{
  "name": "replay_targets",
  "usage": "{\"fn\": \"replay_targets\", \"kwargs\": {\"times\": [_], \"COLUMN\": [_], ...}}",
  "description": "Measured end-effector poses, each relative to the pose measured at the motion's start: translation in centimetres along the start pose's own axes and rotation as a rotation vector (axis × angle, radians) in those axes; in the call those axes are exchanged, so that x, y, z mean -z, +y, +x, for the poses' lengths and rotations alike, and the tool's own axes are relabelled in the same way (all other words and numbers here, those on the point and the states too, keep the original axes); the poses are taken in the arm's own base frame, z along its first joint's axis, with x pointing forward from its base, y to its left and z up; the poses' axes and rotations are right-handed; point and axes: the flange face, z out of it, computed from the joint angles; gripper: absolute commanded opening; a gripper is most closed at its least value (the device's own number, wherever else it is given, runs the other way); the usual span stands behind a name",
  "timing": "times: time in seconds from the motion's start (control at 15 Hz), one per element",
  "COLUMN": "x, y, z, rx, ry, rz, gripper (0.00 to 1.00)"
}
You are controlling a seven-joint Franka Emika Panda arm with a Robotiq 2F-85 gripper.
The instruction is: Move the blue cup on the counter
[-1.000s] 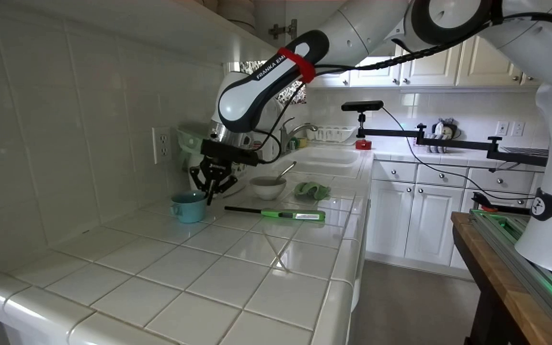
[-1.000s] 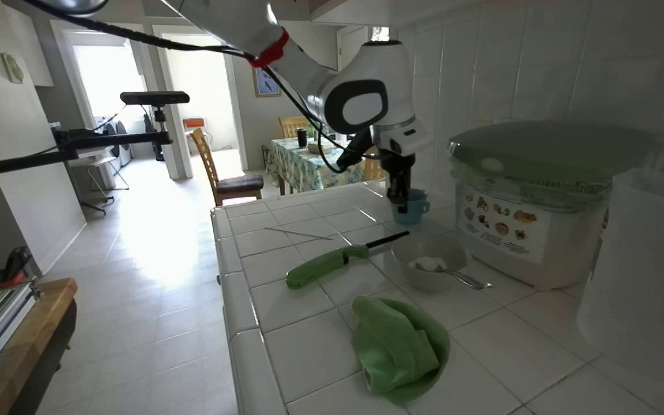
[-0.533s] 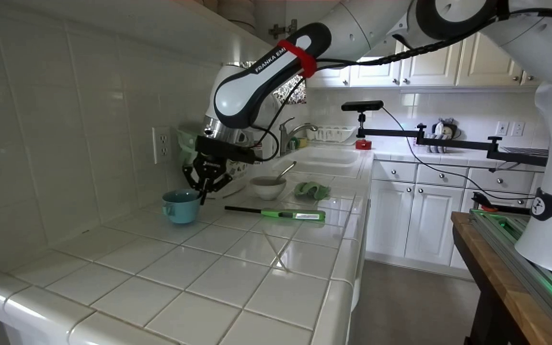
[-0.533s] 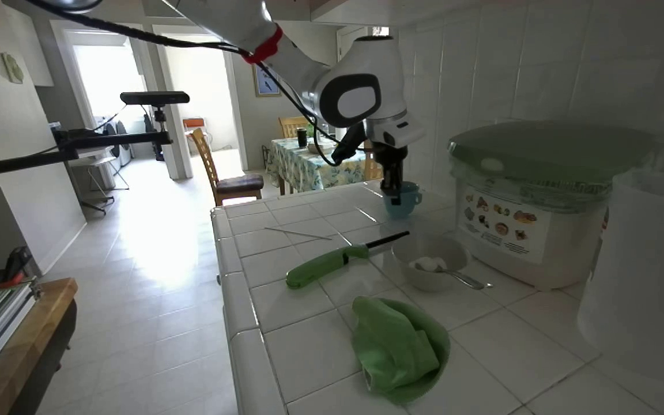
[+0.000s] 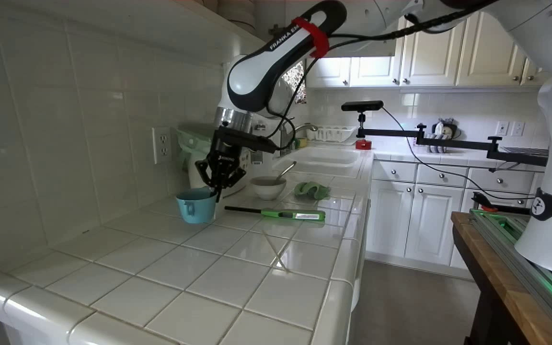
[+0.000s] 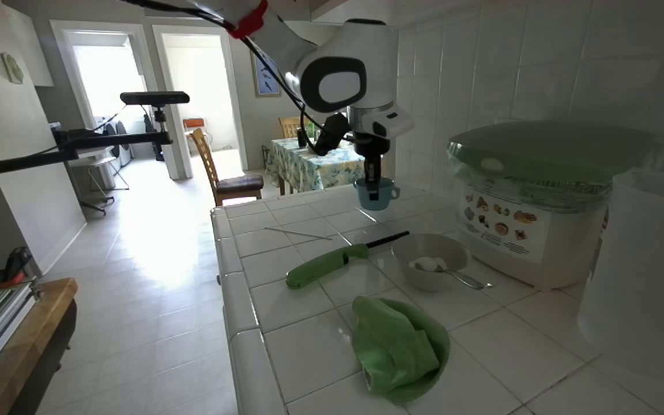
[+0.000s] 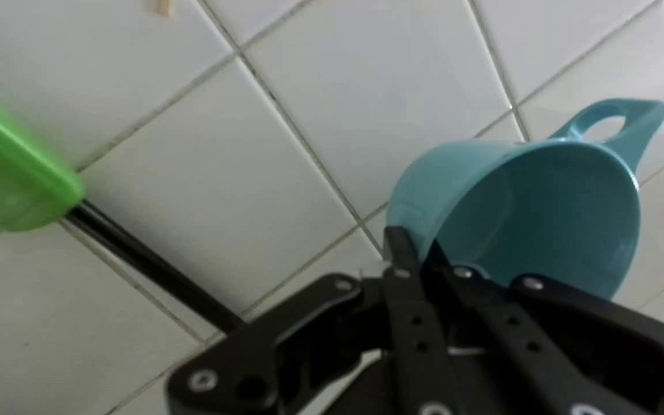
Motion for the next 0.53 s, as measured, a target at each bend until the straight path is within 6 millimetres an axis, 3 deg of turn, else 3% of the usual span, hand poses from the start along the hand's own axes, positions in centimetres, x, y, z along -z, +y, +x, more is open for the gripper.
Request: {"fn": "replay_targets", "kwargs": {"times": [0.33, 0.53], "x": [1.0, 0.7], "y": [3.1, 3.2], "z": [-2.5, -5.0], "rx": [0.168, 0.286], "ry": [-0.109, -0.153], "rz": [-0.036, -0.041], "gripper": [0.01, 0.01]}}
